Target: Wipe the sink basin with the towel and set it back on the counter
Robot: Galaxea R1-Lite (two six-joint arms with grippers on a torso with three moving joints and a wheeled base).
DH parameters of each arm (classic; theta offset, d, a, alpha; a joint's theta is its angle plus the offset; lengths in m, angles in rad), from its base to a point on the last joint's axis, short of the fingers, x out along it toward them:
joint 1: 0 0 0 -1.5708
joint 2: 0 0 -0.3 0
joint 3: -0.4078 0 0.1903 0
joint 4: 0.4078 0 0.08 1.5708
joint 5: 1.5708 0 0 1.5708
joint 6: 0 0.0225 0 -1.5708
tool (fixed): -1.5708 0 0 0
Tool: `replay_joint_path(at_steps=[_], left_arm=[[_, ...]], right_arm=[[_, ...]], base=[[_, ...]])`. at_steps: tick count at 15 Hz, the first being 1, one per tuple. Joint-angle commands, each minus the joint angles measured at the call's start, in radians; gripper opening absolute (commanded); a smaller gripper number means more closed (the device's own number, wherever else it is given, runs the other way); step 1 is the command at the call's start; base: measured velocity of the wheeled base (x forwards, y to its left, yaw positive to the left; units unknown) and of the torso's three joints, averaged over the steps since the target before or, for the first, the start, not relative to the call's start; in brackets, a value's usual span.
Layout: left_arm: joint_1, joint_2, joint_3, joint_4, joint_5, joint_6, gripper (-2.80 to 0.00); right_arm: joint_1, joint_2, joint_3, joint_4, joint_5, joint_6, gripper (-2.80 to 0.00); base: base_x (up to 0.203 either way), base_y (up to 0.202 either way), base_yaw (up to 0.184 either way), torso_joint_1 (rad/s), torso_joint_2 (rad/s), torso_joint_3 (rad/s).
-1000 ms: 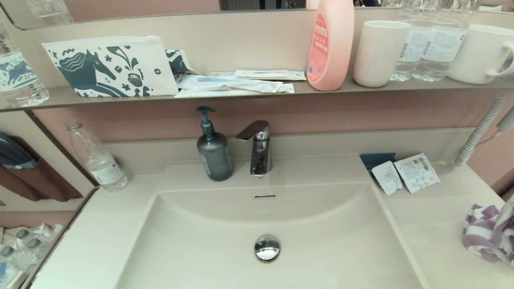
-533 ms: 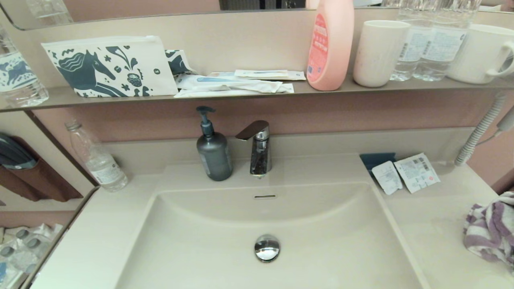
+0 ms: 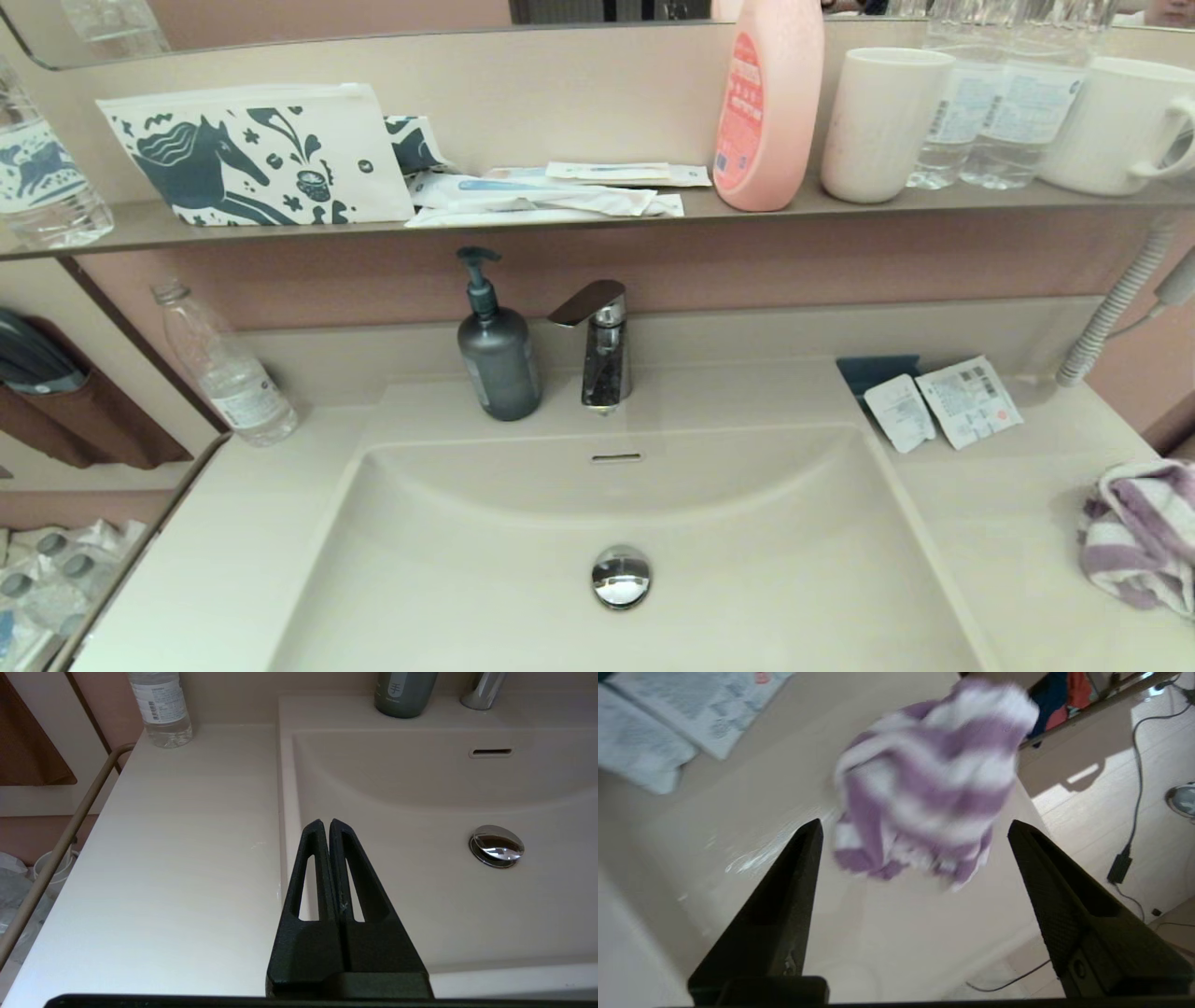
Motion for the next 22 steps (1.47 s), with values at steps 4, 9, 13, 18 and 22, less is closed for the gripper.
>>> replay_joint_path(at_steps=[4,9,13,18,22], left_arm=[[0.000,0.001,0.000,0.000,0.000,0.000,-2.80],[0.000,0.001,0.000,0.000,0.000,0.000,-2.80],[0.000,0.001,0.000,0.000,0.000,0.000,-2.80],[0.000,0.001,0.000,0.000,0.000,0.000,-2.80],[0.000,0.001,0.000,0.000,0.000,0.000,-2.80]], right_arm=[[0.073,-0.111,-0.077,0.167,0.007,0.028,-2.80],[0.196,-0.258,-0.066,0.234,0.005,0.035,-2.80],[0.349,-0.488,-0.039,0.307,0.008,0.105,-2.80],[0.430,-0.858,0.017,0.515,0.056,0.110,-2.80],[0.471,-1.148,0.177,0.577,0.062,0.022,-2.80]], base=[[0.000,0.000,0.000,0.000,0.00,0.000],[0.000,0.000,0.000,0.000,0.00,0.000],[0.000,0.000,0.000,0.000,0.00,0.000],[0.000,0.000,0.000,0.000,0.00,0.000],[0.000,0.000,0.000,0.000,0.00,0.000]])
